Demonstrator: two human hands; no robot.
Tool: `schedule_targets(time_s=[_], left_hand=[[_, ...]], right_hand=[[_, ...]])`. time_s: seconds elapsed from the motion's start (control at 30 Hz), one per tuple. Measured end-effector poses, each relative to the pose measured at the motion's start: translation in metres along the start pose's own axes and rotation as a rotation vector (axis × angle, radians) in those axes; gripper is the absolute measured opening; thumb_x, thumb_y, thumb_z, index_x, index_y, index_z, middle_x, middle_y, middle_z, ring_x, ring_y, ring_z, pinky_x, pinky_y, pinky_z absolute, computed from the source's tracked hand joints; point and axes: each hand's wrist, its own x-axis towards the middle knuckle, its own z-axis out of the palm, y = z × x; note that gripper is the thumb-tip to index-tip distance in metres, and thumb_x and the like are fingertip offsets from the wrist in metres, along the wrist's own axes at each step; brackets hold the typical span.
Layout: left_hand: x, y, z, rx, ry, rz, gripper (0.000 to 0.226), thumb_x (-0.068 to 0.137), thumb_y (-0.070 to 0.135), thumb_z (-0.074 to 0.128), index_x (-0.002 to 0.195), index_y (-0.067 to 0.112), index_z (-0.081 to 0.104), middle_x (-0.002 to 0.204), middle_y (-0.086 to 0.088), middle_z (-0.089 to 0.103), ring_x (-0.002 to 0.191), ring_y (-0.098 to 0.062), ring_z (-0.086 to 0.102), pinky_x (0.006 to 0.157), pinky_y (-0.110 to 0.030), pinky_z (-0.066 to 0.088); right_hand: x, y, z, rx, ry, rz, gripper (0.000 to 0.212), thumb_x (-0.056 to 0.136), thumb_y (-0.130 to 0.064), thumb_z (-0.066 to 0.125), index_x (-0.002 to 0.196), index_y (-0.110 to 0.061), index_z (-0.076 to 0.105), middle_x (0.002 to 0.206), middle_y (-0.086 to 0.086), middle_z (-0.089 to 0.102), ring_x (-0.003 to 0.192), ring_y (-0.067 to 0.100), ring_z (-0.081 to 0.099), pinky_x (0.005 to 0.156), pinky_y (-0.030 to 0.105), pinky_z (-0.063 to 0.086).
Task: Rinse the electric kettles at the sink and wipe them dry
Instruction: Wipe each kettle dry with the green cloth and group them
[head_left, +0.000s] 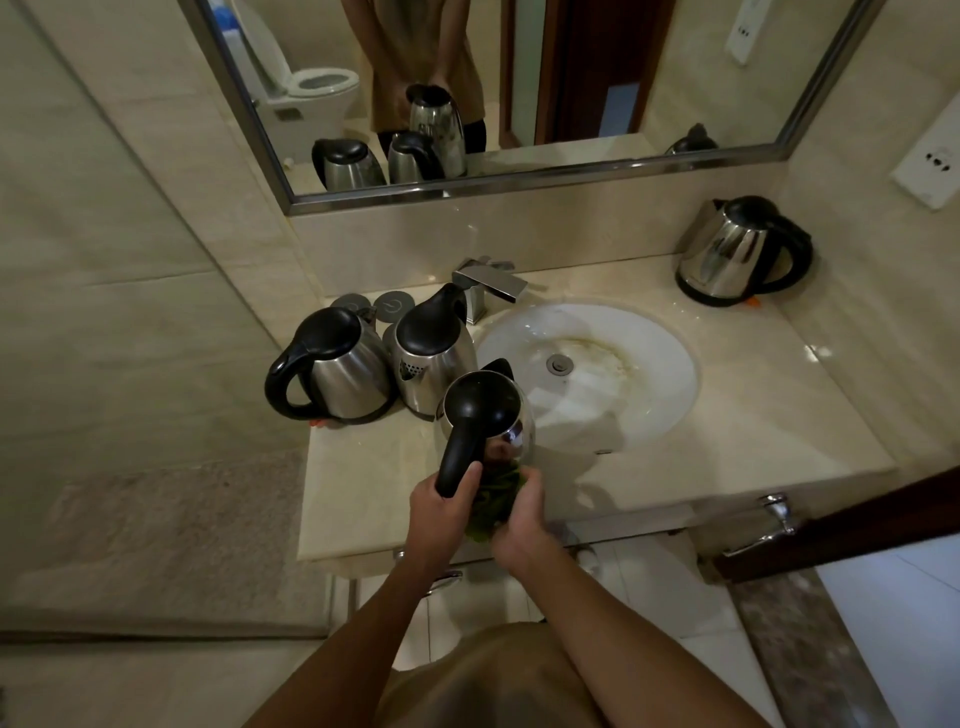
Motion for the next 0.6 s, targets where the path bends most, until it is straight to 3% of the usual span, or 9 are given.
schedule_targets(time_s=[0.07,0.2,0.27,0.4,0.47,0.53,0.6], left_hand=[[0.000,0.000,-0.001,0.000,-0.010,0.006,0.021,0.091,0.031,0.068,0.092,0.010,0.069,0.078,-0.009,0.072,0.075,-0.018,0.072,0.065,-0.032,0.059],[-0.002,0.004,-0.002,0.026,-0.031,0.029,0.018,0.092,0.027,0.066,0.084,0.011,0.066,0.065,0.002,0.064,0.060,-0.007,0.064,0.054,-0.020,0.048],[-0.002,0.004,-0.002,0.030,-0.042,0.030,0.016,0.093,0.025,0.065,0.085,0.012,0.066,0.066,0.002,0.064,0.059,-0.005,0.064,0.054,-0.019,0.048],[0.001,0.001,-0.005,0.024,-0.062,0.024,0.018,0.092,0.028,0.066,0.091,0.011,0.069,0.078,-0.011,0.071,0.074,-0.020,0.071,0.064,-0.033,0.058],[0.002,0.002,-0.005,0.024,-0.067,0.035,0.019,0.092,0.026,0.066,0.091,0.008,0.069,0.076,-0.010,0.071,0.073,-0.018,0.070,0.063,-0.028,0.056],[0.001,0.003,-0.005,0.021,-0.069,0.044,0.017,0.092,0.023,0.066,0.091,0.006,0.069,0.073,-0.007,0.070,0.069,-0.012,0.068,0.060,-0.021,0.051],[0.001,0.003,-0.005,-0.001,-0.082,0.045,0.016,0.092,0.022,0.066,0.092,0.006,0.069,0.075,-0.010,0.071,0.070,-0.014,0.067,0.061,-0.023,0.051]], right_hand=[[0.001,0.004,0.003,0.050,-0.019,0.015,0.060,0.101,-0.058,0.026,0.121,-0.014,0.062,0.117,0.022,0.062,0.104,0.033,0.060,0.079,0.042,0.051],[0.012,0.007,0.010,0.046,0.071,0.033,0.062,0.103,-0.057,0.027,0.136,-0.011,0.053,0.120,0.020,0.061,0.103,0.032,0.059,0.099,0.047,0.047],[0.021,0.011,0.014,0.024,0.137,0.013,0.062,0.102,-0.058,0.028,0.139,-0.014,0.049,0.119,0.018,0.061,0.104,0.032,0.059,0.101,0.047,0.046],[0.028,0.012,0.028,0.110,0.183,-0.062,0.055,0.099,-0.055,0.032,0.139,-0.019,0.046,0.127,0.020,0.057,0.110,0.035,0.058,0.092,0.045,0.047],[0.029,0.006,0.038,0.173,0.188,-0.144,0.049,0.099,-0.047,0.038,0.140,-0.020,0.045,0.128,0.020,0.058,0.108,0.035,0.060,0.090,0.044,0.050],[0.028,-0.001,0.045,0.202,0.224,-0.238,0.043,0.102,-0.038,0.039,0.142,-0.023,0.041,0.130,0.018,0.056,0.112,0.036,0.059,0.098,0.049,0.049],[0.026,-0.005,0.050,0.174,0.254,-0.333,0.042,0.104,-0.033,0.038,0.145,-0.026,0.039,0.134,0.017,0.051,0.116,0.036,0.056,0.103,0.050,0.047]])
